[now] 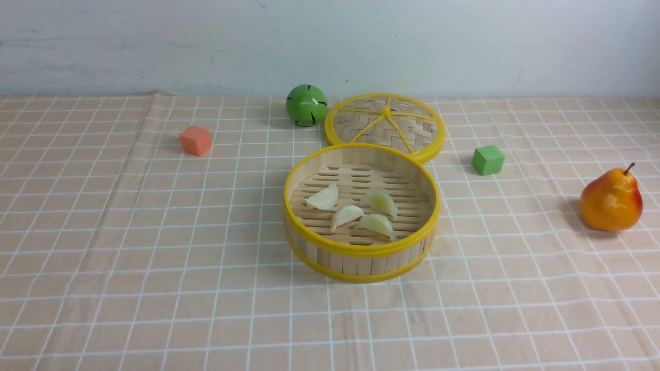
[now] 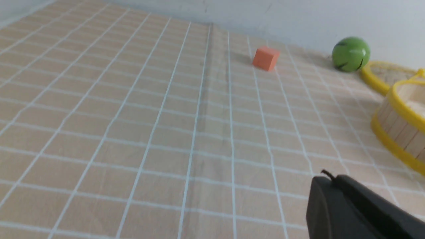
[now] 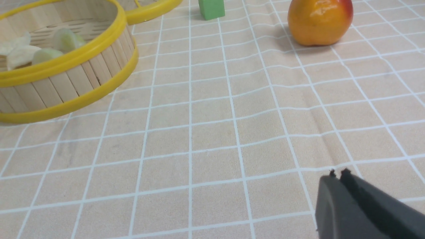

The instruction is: Put the dumplings into the steamer on the table with the brown tablecloth.

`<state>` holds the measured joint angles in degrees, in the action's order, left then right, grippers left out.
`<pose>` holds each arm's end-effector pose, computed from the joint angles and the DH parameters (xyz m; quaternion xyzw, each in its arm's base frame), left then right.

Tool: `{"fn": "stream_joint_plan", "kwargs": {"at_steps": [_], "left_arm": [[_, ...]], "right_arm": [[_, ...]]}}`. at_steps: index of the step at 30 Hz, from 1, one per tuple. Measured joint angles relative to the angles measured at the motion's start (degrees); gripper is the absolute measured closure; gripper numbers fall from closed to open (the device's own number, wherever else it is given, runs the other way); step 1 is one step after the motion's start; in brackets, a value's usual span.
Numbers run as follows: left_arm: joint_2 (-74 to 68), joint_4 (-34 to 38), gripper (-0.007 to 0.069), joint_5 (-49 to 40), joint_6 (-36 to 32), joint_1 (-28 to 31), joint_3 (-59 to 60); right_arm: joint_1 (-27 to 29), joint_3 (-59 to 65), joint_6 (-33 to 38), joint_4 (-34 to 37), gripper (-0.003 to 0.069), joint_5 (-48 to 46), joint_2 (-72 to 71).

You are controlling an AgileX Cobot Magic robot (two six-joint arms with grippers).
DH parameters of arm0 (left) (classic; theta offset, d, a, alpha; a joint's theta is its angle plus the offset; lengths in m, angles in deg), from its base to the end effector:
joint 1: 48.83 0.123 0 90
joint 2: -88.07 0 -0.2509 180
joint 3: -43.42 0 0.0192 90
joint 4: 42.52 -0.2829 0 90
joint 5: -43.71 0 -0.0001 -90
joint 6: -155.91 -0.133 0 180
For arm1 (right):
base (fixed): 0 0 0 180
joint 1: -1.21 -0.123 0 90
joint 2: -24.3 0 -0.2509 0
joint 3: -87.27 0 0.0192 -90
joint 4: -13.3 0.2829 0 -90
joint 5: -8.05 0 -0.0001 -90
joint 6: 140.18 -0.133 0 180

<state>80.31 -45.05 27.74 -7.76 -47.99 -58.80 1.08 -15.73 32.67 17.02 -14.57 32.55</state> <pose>0.1622 0.0040 0.1714 -0.1031 0.7675 -0.0673 0.6292 0.1586 0.0037 0.1608 0.0663 0.8054 0.0650 0.5854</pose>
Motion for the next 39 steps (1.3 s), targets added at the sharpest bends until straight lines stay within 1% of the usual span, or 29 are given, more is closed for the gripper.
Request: {"fn": "stream_joint_plan", "kwargs": {"at_steps": [3, 5, 39], "left_arm": [[0.0, 0.0, 0.0638, -4.0, -0.1, 0.0, 0.0], [0.0, 0.0, 0.0638, -5.0, -0.1, 0.0, 0.0], [0.0, -0.2, 0.0638, -5.1, -0.1, 0.0, 0.1]], "right_arm": [[0.0, 0.0, 0.0, 0.0, 0.0634, 0.0, 0.0], [0.0, 0.0, 0.0, 0.0, 0.0631, 0.0, 0.0], [0.0, 0.0, 0.0, 0.0, 0.0582, 0.0, 0.0]]}}
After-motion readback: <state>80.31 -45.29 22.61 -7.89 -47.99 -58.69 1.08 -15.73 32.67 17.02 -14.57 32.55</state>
